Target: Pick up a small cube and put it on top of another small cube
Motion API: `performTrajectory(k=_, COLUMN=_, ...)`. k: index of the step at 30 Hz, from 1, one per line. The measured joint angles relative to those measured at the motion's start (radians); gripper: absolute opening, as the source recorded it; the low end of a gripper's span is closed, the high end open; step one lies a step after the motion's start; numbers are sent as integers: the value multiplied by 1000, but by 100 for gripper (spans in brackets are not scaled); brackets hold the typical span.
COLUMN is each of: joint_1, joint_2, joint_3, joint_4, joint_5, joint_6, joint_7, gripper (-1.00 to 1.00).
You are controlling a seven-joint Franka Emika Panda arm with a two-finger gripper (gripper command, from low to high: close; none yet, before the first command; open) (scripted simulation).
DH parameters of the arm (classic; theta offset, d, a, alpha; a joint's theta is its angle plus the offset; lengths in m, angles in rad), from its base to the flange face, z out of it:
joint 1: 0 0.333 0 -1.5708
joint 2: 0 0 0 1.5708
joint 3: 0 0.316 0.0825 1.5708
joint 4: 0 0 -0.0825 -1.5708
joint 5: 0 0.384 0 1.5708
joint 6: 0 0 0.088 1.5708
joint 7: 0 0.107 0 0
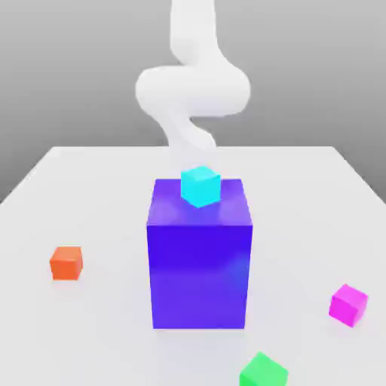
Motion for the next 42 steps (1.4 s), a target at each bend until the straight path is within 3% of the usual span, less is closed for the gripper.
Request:
performTrajectory(k=8, joint_1=168, joint_2=298, joint_3=41, joint_4=-77, joint_5=114, joint_6=131, joint_7=-108, gripper=0)
performTrajectory(k=15, joint_1=272, joint_2=551, joint_3=132, joint_4=-144, joint_5=139, joint_6=248, joint_7=-148, gripper=0)
performTrajectory(k=21, joint_1=385, joint_2=766, joint_3=184, joint_4=-205, joint_5=29, joint_6=356, joint_7=-89, gripper=0)
performTrajectory(k=25, joint_1=459, joint_2=907, joint_3=156, joint_4=-236, joint_5=-111, joint_6=429, joint_7=1, gripper=0)
performTrajectory(k=29, joint_1=511, joint_2=1052, joint_3=101, joint_4=-214, joint_5=-175, joint_6=539, joint_7=46, gripper=0)
performTrajectory(k=30, joint_1=521, joint_2=1088, joint_3=89, joint_4=-207, joint_5=-183, joint_6=567, joint_7=53, gripper=-100)
performTrajectory(k=37, joint_1=523, joint_2=1097, joint_3=86, joint_4=-206, joint_5=-188, joint_6=574, joint_7=57, gripper=-100)
performTrajectory(k=42, joint_1=492, joint_2=941, joint_3=130, joint_4=-238, joint_5=-130, joint_6=451, joint_7=13, gripper=-100)
